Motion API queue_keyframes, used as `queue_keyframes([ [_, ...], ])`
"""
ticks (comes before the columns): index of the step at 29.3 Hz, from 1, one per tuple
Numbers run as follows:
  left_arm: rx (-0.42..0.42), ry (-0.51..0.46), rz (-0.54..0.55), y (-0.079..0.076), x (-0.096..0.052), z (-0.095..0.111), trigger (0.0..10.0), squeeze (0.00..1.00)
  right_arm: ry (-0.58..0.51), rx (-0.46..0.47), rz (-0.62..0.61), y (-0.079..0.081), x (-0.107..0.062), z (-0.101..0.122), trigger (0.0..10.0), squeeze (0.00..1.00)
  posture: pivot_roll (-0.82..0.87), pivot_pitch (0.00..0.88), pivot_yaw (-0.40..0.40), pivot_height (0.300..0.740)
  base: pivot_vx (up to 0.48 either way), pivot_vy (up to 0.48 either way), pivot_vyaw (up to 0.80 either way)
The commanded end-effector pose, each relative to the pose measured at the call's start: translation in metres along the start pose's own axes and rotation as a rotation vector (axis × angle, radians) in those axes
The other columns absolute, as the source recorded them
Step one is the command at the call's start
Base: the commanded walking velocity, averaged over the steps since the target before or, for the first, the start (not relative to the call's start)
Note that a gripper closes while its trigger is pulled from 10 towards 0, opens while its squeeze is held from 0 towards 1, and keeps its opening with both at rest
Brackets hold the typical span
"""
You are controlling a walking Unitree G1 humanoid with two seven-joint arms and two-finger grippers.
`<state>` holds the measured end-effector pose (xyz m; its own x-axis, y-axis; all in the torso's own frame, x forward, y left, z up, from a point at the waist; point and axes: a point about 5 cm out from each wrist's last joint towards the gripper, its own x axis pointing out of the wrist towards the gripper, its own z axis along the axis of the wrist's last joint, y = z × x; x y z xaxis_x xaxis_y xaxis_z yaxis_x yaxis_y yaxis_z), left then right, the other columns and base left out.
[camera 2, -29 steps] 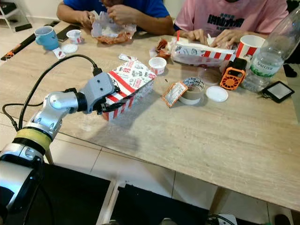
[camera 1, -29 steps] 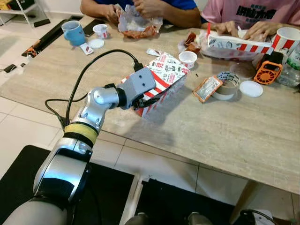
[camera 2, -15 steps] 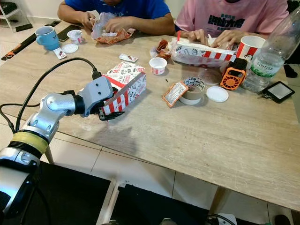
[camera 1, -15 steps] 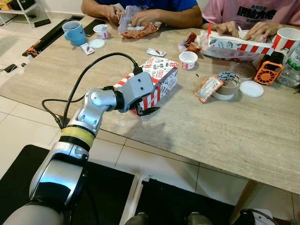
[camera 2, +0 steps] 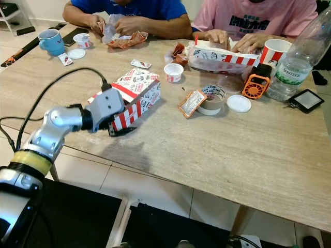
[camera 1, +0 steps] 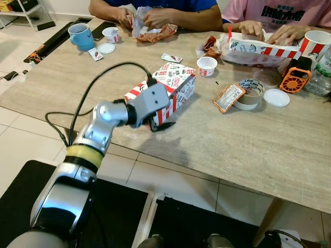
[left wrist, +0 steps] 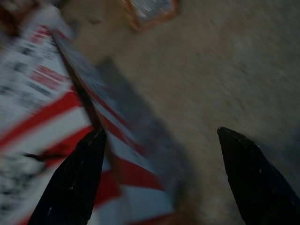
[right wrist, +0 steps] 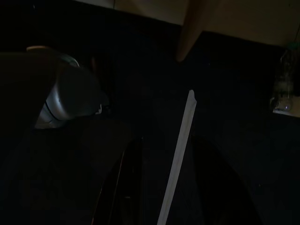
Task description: Restocking fridge
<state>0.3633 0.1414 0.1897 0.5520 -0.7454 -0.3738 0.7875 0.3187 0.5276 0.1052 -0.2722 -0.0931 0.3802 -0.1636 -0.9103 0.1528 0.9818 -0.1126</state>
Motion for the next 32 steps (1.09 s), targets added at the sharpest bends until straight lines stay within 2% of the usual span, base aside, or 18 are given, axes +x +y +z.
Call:
queue_keyframes([
  [1, -0.008, 0.052, -0.034, -0.012, 0.005, -0.011, 10.0, 1.00, 0.023, 0.009, -0.001, 0.002, -0.001, -0.008, 10.0, 0.00, -0.07, 0.180, 0.065, 0.740, 0.000, 0.000, 0.00],
  [9, -0.020, 0.107, -0.039, -0.024, 0.006, -0.026, 10.0, 1.00, 0.011, 0.012, -0.001, 0.002, 0.000, -0.003, 10.0, 0.00, -0.07, 0.179, 0.061, 0.740, 0.000, 0.000, 0.00],
  [15, -0.051, 0.023, 0.054, -0.006, -0.001, -0.010, 10.0, 1.00, 0.002, 0.013, -0.002, 0.002, 0.001, 0.001, 10.0, 0.00, -0.06, 0.168, 0.055, 0.740, 0.000, 0.000, 0.00],
  [17, -0.051, 0.015, 0.062, -0.004, -0.002, -0.008, 10.0, 1.00, 0.002, 0.013, -0.002, 0.002, 0.001, 0.001, 10.0, 0.00, -0.06, 0.168, 0.055, 0.740, 0.000, 0.000, 0.00],
  [18, -0.065, -0.023, 0.085, 0.001, -0.005, -0.002, 10.0, 1.00, 0.000, 0.015, -0.001, 0.002, 0.001, 0.002, 10.0, 0.00, -0.06, 0.171, 0.054, 0.740, 0.000, 0.000, 0.00],
  [20, -0.132, -0.173, 0.138, 0.014, -0.014, 0.020, 10.0, 1.00, -0.009, 0.018, 0.000, 0.003, 0.001, 0.004, 10.0, 0.00, -0.06, 0.164, 0.053, 0.740, 0.000, 0.000, 0.00],
  [21, -0.132, -0.173, 0.138, 0.014, -0.014, 0.020, 10.0, 1.00, -0.009, 0.018, 0.000, 0.003, 0.001, 0.004, 10.0, 0.00, -0.06, 0.164, 0.053, 0.740, 0.000, 0.000, 0.00],
  [26, -0.242, -0.483, 0.137, 0.027, -0.039, 0.063, 10.0, 1.00, -0.021, 0.024, -0.002, 0.004, 0.002, 0.009, 10.0, 0.00, -0.06, 0.154, 0.048, 0.740, 0.000, 0.000, 0.00],
  [28, -0.246, -0.542, 0.109, 0.026, -0.046, 0.073, 10.0, 1.00, -0.026, 0.027, -0.001, 0.004, 0.002, 0.011, 10.0, 0.00, -0.05, 0.164, 0.050, 0.740, 0.000, 0.000, 0.00],
  [29, -0.246, -0.542, 0.109, 0.026, -0.046, 0.073, 10.0, 1.00, -0.026, 0.027, -0.001, 0.004, 0.002, 0.011, 10.0, 0.00, -0.05, 0.164, 0.050, 0.740, 0.000, 0.000, 0.00],
  [30, -0.249, -0.588, 0.074, 0.021, -0.054, 0.077, 10.0, 1.00, -0.030, 0.031, 0.000, 0.005, 0.002, 0.012, 10.0, 0.00, -0.05, 0.161, 0.049, 0.740, 0.000, 0.000, 0.00],
  [32, -0.248, -0.606, 0.059, 0.017, -0.060, 0.079, 10.0, 1.00, -0.027, 0.023, 0.002, 0.005, 0.002, 0.012, 10.0, 0.00, -0.05, 0.158, 0.049, 0.740, 0.000, 0.000, 0.00],
])
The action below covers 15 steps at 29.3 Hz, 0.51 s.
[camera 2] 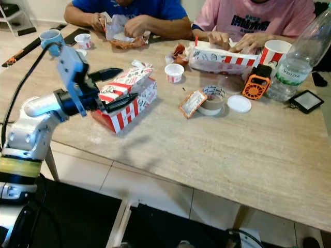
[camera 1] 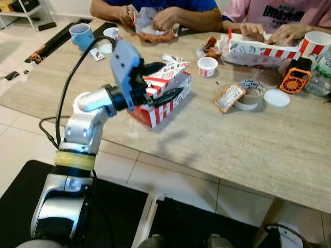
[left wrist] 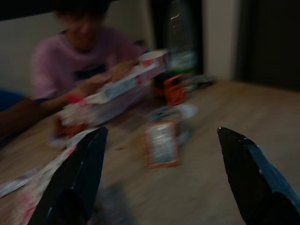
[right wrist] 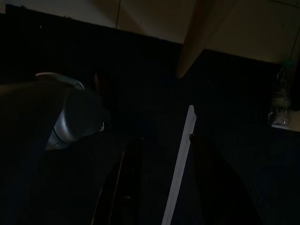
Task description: Restocking fridge
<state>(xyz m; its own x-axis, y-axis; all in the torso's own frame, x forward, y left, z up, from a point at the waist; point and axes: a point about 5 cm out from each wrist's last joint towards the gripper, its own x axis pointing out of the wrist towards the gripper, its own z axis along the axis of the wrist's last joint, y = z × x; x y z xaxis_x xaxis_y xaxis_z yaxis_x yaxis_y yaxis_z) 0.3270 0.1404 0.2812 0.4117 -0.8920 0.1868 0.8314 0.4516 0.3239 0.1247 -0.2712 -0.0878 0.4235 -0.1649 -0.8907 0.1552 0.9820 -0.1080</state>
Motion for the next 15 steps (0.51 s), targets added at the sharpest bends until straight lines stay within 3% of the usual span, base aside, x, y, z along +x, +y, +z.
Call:
queue_keyframes([
  [1, -0.013, -0.002, -0.011, -0.002, -0.007, 0.002, 10.0, 1.00, 0.021, 0.018, -0.002, 0.001, -0.001, -0.008, 10.0, 0.00, -0.05, 0.158, 0.049, 0.740, 0.000, 0.000, 0.00],
  [5, -0.020, 0.010, 0.054, 0.001, -0.015, -0.001, 10.0, 1.00, 0.020, 0.022, -0.002, 0.002, -0.001, -0.008, 10.0, 0.00, -0.05, 0.156, 0.052, 0.740, 0.000, 0.000, 0.00],
  [8, -0.046, -0.001, 0.207, 0.016, -0.029, -0.002, 10.0, 1.00, 0.009, 0.052, -0.025, -0.002, -0.001, -0.006, 10.0, 0.00, -0.05, 0.151, 0.055, 0.740, 0.000, 0.000, 0.00],
  [9, -0.057, -0.005, 0.275, 0.023, -0.035, -0.002, 10.0, 0.50, 0.007, 0.061, -0.040, -0.005, -0.001, -0.006, 10.0, 0.00, -0.06, 0.149, 0.054, 0.740, 0.000, 0.000, 0.00],
  [11, -0.058, -0.007, 0.336, 0.028, -0.040, -0.003, 10.0, 0.50, 0.006, 0.066, -0.049, -0.007, -0.002, -0.005, 10.0, 0.00, -0.06, 0.149, 0.054, 0.740, 0.000, 0.000, 0.00],
  [12, -0.075, -0.020, 0.415, 0.035, -0.048, -0.005, 10.0, 0.00, 0.006, 0.070, -0.057, -0.009, -0.002, -0.005, 10.0, 0.00, -0.06, 0.150, 0.055, 0.740, 0.000, 0.000, 0.00],
  [15, -0.123, -0.060, 0.569, 0.044, -0.063, -0.008, 10.0, 0.00, 0.009, 0.072, -0.069, -0.011, -0.002, -0.006, 10.0, 0.00, -0.05, 0.143, 0.056, 0.740, 0.000, 0.000, 0.00],
])
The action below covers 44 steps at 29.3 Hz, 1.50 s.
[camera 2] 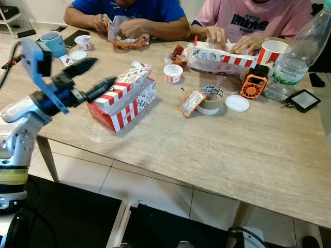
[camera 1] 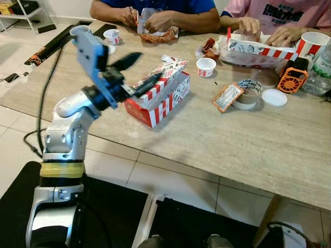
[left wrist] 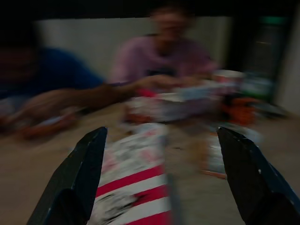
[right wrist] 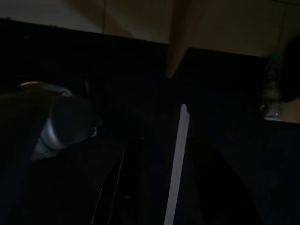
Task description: Restocking fridge
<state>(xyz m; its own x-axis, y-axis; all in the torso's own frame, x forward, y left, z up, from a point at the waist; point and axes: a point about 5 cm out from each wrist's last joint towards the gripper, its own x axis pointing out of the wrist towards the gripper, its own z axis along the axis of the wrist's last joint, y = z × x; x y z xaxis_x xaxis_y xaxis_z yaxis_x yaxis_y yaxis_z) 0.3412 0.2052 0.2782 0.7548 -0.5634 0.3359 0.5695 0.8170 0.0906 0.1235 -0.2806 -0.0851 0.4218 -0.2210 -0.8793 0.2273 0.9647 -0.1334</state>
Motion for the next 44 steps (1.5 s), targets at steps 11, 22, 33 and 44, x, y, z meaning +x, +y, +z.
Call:
queue_keyframes([
  [11, -0.353, -0.089, 0.267, 0.029, -0.047, -0.029, 10.0, 0.00, 0.026, 0.003, -0.007, 0.001, 0.000, -0.007, 10.0, 0.00, -0.05, 0.106, 0.058, 0.740, 0.000, 0.000, 0.00],
  [22, -0.339, 0.149, 0.164, 0.027, -0.099, -0.060, 10.0, 0.00, 0.022, 0.000, 0.001, 0.004, 0.000, -0.004, 10.0, 0.00, -0.04, 0.095, 0.061, 0.740, 0.000, 0.000, 0.00],
  [33, 0.004, 0.416, 0.186, 0.040, -0.118, -0.063, 10.0, 0.00, 0.035, 0.002, 0.007, 0.007, 0.000, -0.009, 10.0, 0.00, -0.04, 0.095, 0.061, 0.740, 0.000, 0.000, 0.00],
  [44, 0.417, 0.563, -0.088, 0.022, -0.099, -0.057, 10.0, 0.00, 0.028, -0.001, 0.003, 0.004, 0.000, -0.005, 10.0, 0.00, -0.03, 0.114, 0.055, 0.740, 0.000, 0.000, 0.00],
])
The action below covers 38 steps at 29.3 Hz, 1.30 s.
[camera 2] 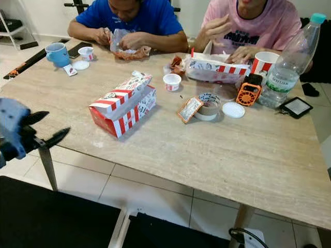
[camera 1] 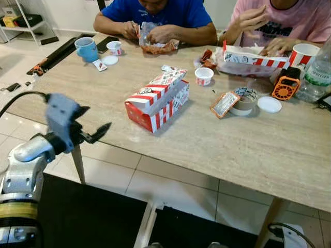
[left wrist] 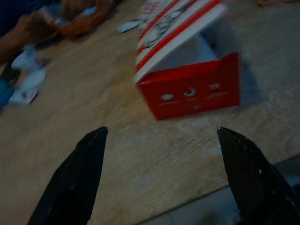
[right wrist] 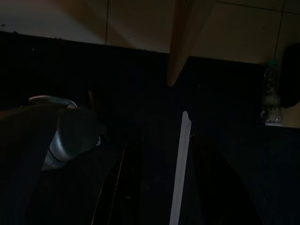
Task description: Restocking fridge
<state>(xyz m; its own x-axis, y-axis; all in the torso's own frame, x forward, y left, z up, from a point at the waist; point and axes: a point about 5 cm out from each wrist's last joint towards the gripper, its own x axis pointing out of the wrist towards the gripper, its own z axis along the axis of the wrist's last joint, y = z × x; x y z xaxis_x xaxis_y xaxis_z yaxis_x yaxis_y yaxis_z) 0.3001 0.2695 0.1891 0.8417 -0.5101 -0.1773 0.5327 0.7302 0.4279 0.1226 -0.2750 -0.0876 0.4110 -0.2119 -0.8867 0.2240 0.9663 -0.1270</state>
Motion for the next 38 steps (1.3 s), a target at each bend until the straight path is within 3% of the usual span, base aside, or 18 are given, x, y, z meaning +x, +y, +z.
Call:
queue_keyframes([
  [1, 0.072, 0.029, -0.027, 0.003, -0.004, 0.003, 10.0, 0.00, 0.014, -0.001, -0.005, -0.002, 0.000, -0.002, 10.0, 0.00, -0.03, 0.114, 0.055, 0.740, 0.000, 0.000, 0.00],
  [4, 0.100, 0.012, -0.037, 0.003, 0.002, 0.009, 10.0, 0.00, 0.019, -0.009, -0.001, 0.000, 0.000, -0.004, 10.0, 0.00, -0.03, 0.116, 0.059, 0.740, 0.000, 0.000, 0.00],
  [6, 0.002, -0.022, 0.008, 0.006, 0.008, 0.010, 10.0, 0.00, 0.021, -0.003, 0.001, 0.001, 0.000, -0.006, 10.0, 0.00, -0.03, 0.116, 0.063, 0.740, 0.000, 0.000, 0.00],
  [8, -0.034, -0.029, 0.030, 0.007, 0.010, 0.010, 10.0, 0.00, 0.021, -0.002, 0.002, 0.002, 0.000, -0.006, 10.0, 0.00, -0.03, 0.117, 0.064, 0.740, 0.000, 0.000, 0.00],
  [9, -0.098, -0.034, 0.090, 0.009, 0.015, 0.006, 10.0, 0.00, 0.022, -0.001, 0.004, 0.003, 0.000, -0.006, 10.0, 0.00, -0.03, 0.117, 0.064, 0.740, 0.000, 0.000, 0.00],
  [14, -0.153, 0.029, 0.186, 0.011, 0.024, -0.009, 10.0, 0.00, 0.025, 0.001, 0.002, 0.002, 0.000, -0.007, 10.0, 0.00, -0.04, 0.116, 0.062, 0.740, 0.000, 0.000, 0.00],
  [16, -0.177, 0.028, 0.182, 0.009, 0.027, -0.010, 10.0, 0.00, 0.025, 0.002, 0.001, 0.001, -0.001, -0.008, 10.0, 0.00, -0.04, 0.118, 0.064, 0.740, 0.000, 0.000, 0.00],
  [17, -0.200, 0.018, 0.151, 0.002, 0.037, -0.011, 10.0, 0.00, 0.022, 0.004, -0.003, 0.000, -0.001, -0.007, 10.0, 0.00, -0.04, 0.118, 0.064, 0.740, 0.000, 0.000, 0.00],
  [20, -0.213, 0.014, 0.133, -0.002, 0.042, -0.010, 10.0, 0.00, 0.020, 0.005, -0.004, 0.000, -0.001, -0.006, 10.0, 0.00, -0.05, 0.120, 0.066, 0.740, 0.000, 0.000, 0.00],
  [25, -0.304, -0.032, 0.099, -0.009, 0.051, -0.005, 10.0, 0.00, 0.020, 0.007, -0.005, 0.000, -0.001, -0.007, 10.0, 0.00, -0.05, 0.121, 0.067, 0.740, 0.000, 0.000, 0.00],
  [26, -0.373, -0.060, 0.086, -0.013, 0.055, -0.002, 10.0, 0.00, 0.021, 0.007, -0.005, 0.000, -0.001, -0.007, 10.0, 0.00, -0.05, 0.121, 0.069, 0.740, 0.000, 0.000, 0.00],
  [27, -0.373, -0.060, 0.086, -0.013, 0.055, -0.002, 10.0, 0.00, 0.021, 0.007, -0.005, 0.000, -0.001, -0.007, 10.0, 0.00, -0.05, 0.121, 0.069, 0.740, 0.000, 0.000, 0.00],
  [30, -0.564, -0.098, 0.075, -0.018, 0.063, 0.003, 10.0, 0.00, 0.023, 0.010, -0.004, 0.000, -0.001, -0.009, 10.0, 0.00, -0.05, 0.121, 0.070, 0.740, 0.000, 0.000, 0.00],
  [34, -0.633, -0.066, 0.114, -0.013, 0.064, -0.003, 10.0, 0.00, 0.023, 0.012, -0.002, 0.001, -0.001, -0.009, 10.0, 0.00, -0.04, 0.121, 0.072, 0.740, 0.000, 0.000, 0.00],
  [37, -0.804, -0.076, 0.182, -0.008, 0.066, -0.005, 10.0, 0.00, 0.019, 0.012, 0.000, 0.002, -0.001, -0.007, 10.0, 0.00, -0.04, 0.120, 0.072, 0.740, 0.000, 0.000, 0.00],
  [38, -0.804, -0.076, 0.182, -0.008, 0.066, -0.005, 10.0, 0.00, 0.019, 0.012, 0.000, 0.002, -0.001, -0.007, 10.0, 0.00, -0.04, 0.120, 0.072, 0.740, 0.000, 0.000, 0.00],
])
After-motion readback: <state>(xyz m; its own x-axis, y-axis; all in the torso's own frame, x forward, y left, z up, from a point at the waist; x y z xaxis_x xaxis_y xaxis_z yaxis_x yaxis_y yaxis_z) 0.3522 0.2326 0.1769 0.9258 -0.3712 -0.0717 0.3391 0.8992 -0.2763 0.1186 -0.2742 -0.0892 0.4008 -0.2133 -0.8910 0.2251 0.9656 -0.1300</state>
